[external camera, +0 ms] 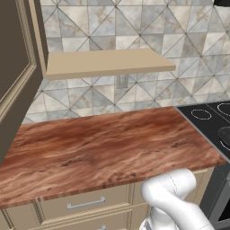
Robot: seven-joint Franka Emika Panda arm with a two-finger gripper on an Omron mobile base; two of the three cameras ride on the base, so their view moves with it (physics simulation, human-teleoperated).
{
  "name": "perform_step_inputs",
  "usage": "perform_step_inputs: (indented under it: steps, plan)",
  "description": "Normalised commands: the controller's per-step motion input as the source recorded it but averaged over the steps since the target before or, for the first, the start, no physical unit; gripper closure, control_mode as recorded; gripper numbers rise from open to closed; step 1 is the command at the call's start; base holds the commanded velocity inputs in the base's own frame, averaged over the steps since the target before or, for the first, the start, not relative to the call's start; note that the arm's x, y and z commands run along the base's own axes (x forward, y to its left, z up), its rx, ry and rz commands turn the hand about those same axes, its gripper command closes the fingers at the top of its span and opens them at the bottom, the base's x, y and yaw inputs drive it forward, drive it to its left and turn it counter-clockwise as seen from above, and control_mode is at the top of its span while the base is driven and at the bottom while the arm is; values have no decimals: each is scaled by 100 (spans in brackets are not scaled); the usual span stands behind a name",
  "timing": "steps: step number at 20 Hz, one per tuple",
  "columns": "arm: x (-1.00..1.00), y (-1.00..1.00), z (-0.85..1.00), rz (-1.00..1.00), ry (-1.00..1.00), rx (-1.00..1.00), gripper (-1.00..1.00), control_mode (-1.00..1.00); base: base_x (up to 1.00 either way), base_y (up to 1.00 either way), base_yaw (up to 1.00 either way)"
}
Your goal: Pick the pan from the cabinet and place it on the stove. Then turn on the stove burner for the pan.
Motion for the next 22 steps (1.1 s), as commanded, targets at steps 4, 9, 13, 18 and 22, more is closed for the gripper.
perform_step_inputs:
  steps: [4,9,13,18,22]
  plan:
    - [-2,0,0,11,-11,-28,100,-100,0,0,0]
    - [-4,0,0,10,-13,-31,100,-100,0,0,0]
    - [-7,0,0,10,-18,-32,100,-100,0,0,0]
    - [-15,0,3,6,-17,-37,100,-100,0,0,0]
    - [-15,0,11,6,-16,-41,100,-100,0,0,0]
